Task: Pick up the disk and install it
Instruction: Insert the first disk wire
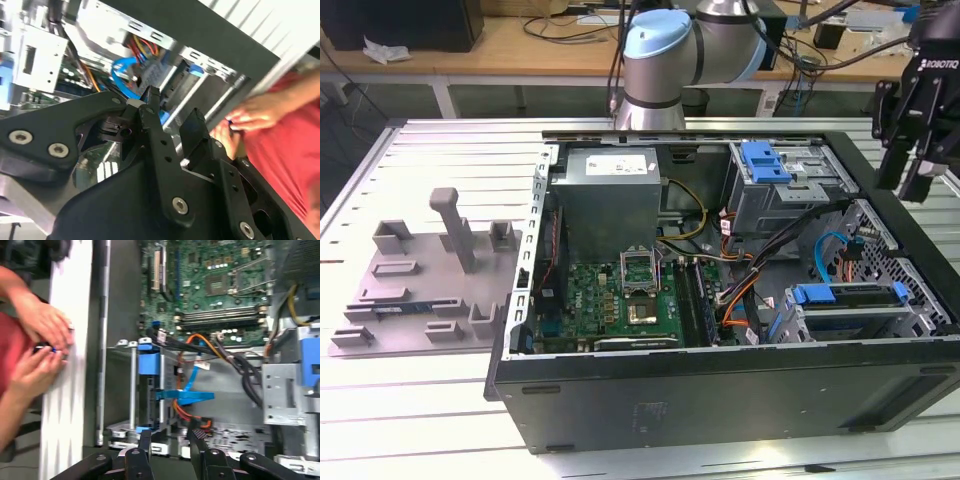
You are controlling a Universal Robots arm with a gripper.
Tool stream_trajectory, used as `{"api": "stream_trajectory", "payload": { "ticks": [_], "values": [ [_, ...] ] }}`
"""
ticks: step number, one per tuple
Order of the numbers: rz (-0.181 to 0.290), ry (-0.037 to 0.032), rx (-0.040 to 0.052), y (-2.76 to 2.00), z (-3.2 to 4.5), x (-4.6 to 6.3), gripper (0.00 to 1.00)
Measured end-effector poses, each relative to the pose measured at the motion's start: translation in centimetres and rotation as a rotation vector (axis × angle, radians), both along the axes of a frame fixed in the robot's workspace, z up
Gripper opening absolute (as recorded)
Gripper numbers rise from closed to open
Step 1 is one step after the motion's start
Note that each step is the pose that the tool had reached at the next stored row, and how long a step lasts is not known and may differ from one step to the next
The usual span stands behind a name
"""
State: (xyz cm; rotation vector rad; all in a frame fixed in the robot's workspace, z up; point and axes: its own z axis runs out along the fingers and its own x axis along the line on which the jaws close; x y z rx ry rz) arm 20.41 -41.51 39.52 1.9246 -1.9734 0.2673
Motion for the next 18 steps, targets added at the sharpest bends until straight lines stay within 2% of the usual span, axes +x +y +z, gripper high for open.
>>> {"api": "stream_trajectory", "payload": {
  "ticks": [1,2,5,11,18],
  "values": [
    [0.0,0.0,-0.0077,0.61,-0.29,0.0,0.44],
    [-0.001,0.0001,-0.0091,0.9,-0.5,0.0,0.44],
    [-0.006,-0.0001,-0.01,1.28,-0.9,0.0,0.44],
    [-0.046,-0.0041,-0.0102,1.38,-1.44,0.0,0.44],
    [-0.154,-0.0094,-0.0108,1.38,-2.24,0.0,0.44]
  ]
}}
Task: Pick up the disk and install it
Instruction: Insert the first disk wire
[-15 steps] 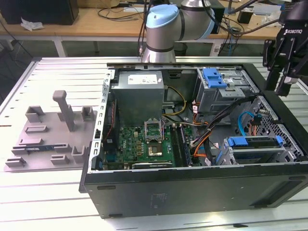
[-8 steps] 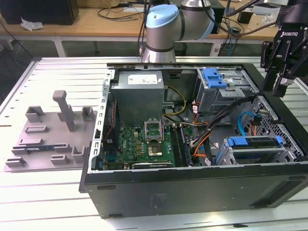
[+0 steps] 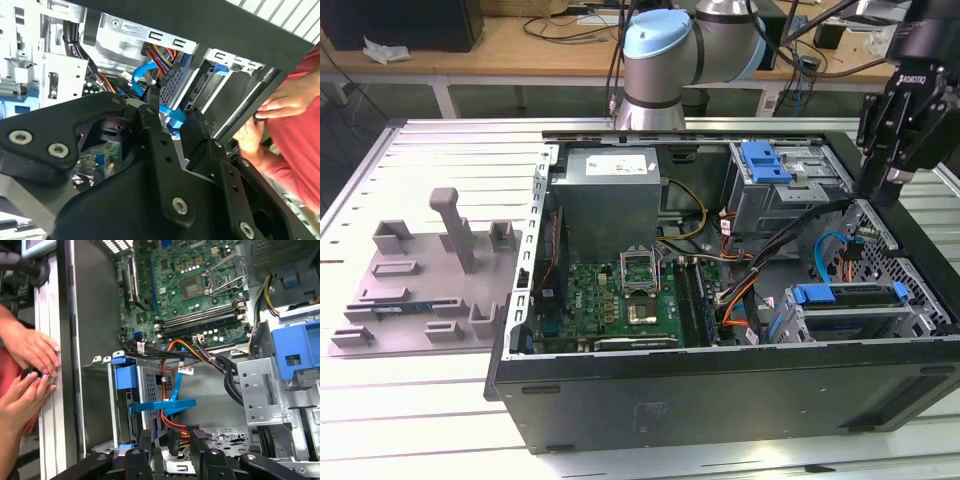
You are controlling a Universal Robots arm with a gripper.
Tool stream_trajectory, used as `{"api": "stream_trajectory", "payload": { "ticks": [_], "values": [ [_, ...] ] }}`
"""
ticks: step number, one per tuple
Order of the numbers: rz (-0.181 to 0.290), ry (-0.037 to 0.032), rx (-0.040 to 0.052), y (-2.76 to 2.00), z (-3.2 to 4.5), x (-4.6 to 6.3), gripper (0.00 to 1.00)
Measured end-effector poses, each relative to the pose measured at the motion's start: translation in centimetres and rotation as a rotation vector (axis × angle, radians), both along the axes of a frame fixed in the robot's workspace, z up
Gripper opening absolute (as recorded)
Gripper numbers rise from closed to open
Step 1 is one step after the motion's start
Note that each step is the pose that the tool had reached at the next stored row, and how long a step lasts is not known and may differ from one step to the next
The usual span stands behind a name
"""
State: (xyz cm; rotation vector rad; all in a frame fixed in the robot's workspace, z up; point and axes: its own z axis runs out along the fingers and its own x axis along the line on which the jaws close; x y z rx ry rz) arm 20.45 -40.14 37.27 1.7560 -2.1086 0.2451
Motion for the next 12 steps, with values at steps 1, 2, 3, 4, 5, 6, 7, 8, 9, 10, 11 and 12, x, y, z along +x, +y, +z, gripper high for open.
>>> {"api": "stream_trajectory", "payload": {
  "ticks": [1,2,3,4,5,6,7,8,9,10,11,12],
  "values": [
    [-0.01,-0.0021,-0.0003,0.0,-0.11,0.02,0.44],
    [-0.015,-0.0039,-0.0007,0.0,-0.17,0.05,0.44],
    [-0.019,-0.0062,-0.0015,0.0,-0.22,0.07,0.44],
    [-0.021,-0.0107,-0.003,0.0,-0.28,0.12,0.44],
    [-0.022,-0.0166,-0.0051,0.0,-0.33,0.18,0.44],
    [-0.022,-0.0201,-0.0064,0.0,-0.37,0.22,0.44],
    [-0.022,-0.024,-0.0078,0.0,-0.43,0.25,0.44],
    [-0.022,-0.0267,-0.0086,0.0,-0.5,0.27,0.44],
    [-0.022,-0.028,-0.0094,0.01,-0.61,0.27,0.44],
    [-0.022,-0.0283,-0.0103,0.01,-0.71,0.27,0.44],
    [-0.022,-0.0284,-0.0119,0.0,-0.9,0.27,0.44],
    [-0.022,-0.0284,-0.0121,0.0,-1.04,0.27,0.44]
  ]
}}
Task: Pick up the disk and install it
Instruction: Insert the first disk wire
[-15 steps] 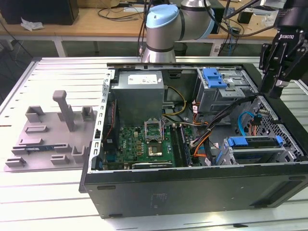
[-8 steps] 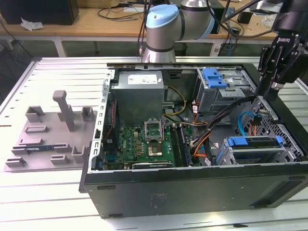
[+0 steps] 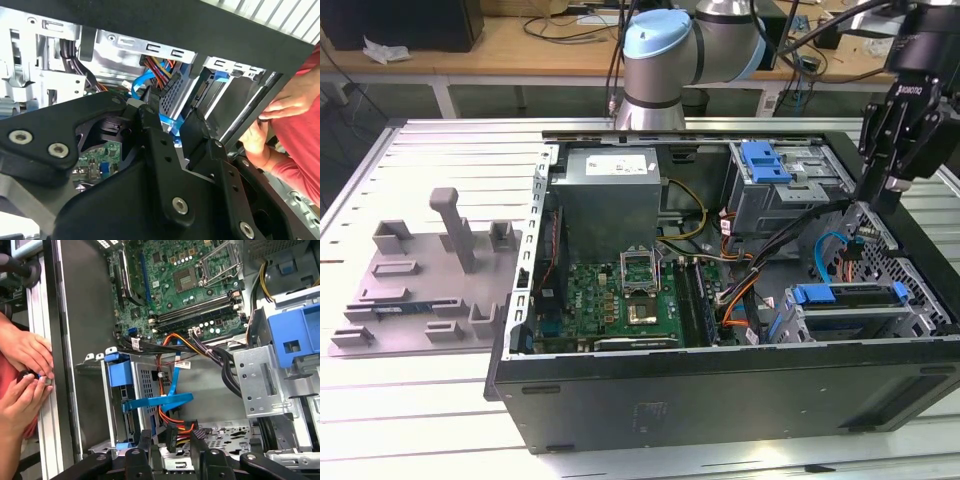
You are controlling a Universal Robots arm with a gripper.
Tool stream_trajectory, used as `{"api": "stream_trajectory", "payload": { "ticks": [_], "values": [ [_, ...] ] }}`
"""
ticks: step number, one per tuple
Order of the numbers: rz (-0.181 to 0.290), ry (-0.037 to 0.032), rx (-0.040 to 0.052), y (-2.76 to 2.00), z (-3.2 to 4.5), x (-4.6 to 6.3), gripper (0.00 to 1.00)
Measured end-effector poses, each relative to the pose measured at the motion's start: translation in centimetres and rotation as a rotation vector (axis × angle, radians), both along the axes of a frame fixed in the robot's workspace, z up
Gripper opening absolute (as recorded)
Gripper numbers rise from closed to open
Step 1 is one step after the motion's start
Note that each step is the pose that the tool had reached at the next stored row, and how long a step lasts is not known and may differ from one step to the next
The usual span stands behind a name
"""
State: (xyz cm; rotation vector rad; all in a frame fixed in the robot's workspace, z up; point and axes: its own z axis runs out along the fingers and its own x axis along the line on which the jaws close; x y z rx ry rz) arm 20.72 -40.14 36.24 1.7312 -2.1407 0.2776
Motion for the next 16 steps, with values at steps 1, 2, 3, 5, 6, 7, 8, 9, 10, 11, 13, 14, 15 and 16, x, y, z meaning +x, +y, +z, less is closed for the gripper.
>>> {"api": "stream_trajectory", "payload": {
  "ticks": [1,2,3,5,6,7,8,9,10,11,13,14,15,16],
  "values": [
    [0.0,-0.0006,-0.0001,0.0,-0.14,0.0,0.44],
    [0.0,-0.0014,0.0,0.0,-0.28,0.0,0.44],
    [0.0,-0.0023,0.0001,0.0,-0.41,0.0,0.44],
    [0.0,-0.0052,-0.0001,0.0,-0.72,0.0,0.44],
    [0.0,-0.0071,-0.0001,0.0,-0.88,0.1,0.44],
    [0.0,-0.0087,-0.0001,0.0,-0.97,0.1,0.44],
    [0.0,-0.0116,0.0,0.0,-1.13,0.1,0.44],
    [0.0,-0.0131,-0.0001,0.0,-1.22,0.1,0.44],
    [0.0,-0.0158,-0.0001,-0.01,-1.42,0.1,0.44],
    [0.0,-0.0192,-0.0002,-0.03,-1.64,0.1,0.44],
    [0.0,-0.0259,-0.0001,-0.1,-1.97,0.1,0.44],
    [0.0,-0.0283,0.0,-0.11,-2.07,0.1,0.44],
    [0.0,-0.0339,0.0,-0.15,-2.29,0.1,0.43],
    [0.0,-0.0375,0.0,-0.17,-2.45,0.1,0.43]
  ]
}}
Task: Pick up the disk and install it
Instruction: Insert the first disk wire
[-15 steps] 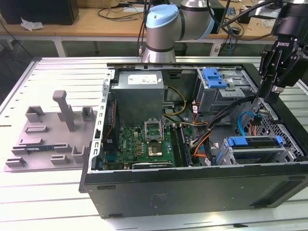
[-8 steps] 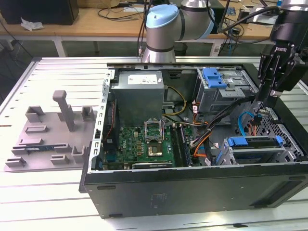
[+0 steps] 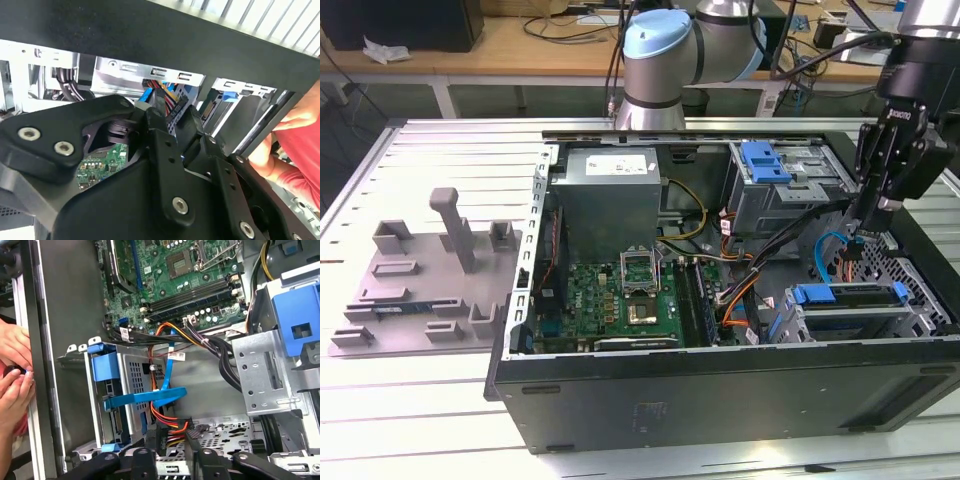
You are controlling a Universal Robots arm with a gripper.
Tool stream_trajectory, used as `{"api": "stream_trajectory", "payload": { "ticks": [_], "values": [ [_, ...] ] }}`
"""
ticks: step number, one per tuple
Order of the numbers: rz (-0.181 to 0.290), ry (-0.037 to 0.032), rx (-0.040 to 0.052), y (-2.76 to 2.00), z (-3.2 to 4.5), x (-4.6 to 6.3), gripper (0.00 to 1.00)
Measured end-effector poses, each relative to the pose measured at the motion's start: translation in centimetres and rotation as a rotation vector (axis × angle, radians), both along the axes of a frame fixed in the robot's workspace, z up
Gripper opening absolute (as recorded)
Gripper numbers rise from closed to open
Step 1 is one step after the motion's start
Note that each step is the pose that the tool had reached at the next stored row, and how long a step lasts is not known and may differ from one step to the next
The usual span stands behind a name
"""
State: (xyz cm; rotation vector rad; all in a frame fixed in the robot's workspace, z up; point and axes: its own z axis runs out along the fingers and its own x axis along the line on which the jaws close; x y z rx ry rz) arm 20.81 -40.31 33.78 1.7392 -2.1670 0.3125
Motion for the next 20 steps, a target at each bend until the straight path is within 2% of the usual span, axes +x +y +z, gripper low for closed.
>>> {"api": "stream_trajectory", "payload": {
  "ticks": [1,6,16,18,20],
  "values": [
    [0.0,-0.0024,-0.0002,-0.01,-0.12,0.0,0.35],
    [0.0,-0.0025,-0.0006,-0.01,-0.14,-0.03,0.35],
    [-0.04,-0.0024,-0.0216,-0.04,-0.17,-0.02,0.35],
    [-0.061,-0.0027,-0.0447,-0.05,-0.18,0.23,0.35],
    [-0.062,-0.0024,-0.0493,-0.05,-0.21,0.23,0.35]
  ]
}}
